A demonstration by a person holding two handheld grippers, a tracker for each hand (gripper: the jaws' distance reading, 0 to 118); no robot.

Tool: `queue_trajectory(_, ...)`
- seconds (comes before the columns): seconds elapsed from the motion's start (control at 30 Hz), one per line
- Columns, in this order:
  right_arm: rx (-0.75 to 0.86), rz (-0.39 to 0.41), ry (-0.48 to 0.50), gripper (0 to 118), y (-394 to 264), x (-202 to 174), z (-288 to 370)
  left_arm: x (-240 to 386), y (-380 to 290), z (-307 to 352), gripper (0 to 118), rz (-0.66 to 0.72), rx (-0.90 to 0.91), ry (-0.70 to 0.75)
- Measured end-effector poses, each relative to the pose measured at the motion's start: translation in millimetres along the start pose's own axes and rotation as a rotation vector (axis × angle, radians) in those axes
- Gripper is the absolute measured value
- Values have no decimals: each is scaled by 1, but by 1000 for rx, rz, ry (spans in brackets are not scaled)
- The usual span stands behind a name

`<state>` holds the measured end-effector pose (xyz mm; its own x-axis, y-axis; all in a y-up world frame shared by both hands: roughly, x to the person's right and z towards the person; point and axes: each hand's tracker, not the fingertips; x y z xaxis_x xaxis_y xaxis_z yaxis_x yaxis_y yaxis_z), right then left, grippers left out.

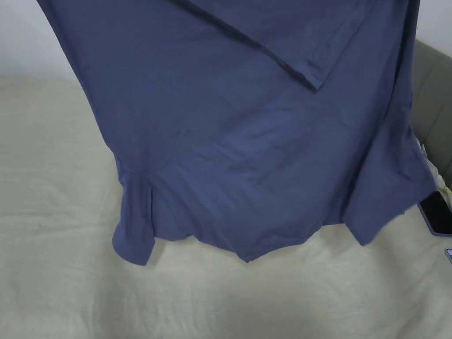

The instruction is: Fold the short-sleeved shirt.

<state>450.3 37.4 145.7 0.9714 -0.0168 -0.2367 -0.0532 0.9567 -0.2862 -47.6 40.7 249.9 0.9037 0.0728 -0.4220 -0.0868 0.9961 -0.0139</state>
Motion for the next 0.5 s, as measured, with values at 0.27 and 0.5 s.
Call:
queue_trajectory(0.27,51,32,-116,3,57,-10,-62,34,24,-84,0,-84,36,83)
queue_trajectory(0.5,116,18,-219,3,91,-4,-125,72,28,-148,0,-112,89,103)
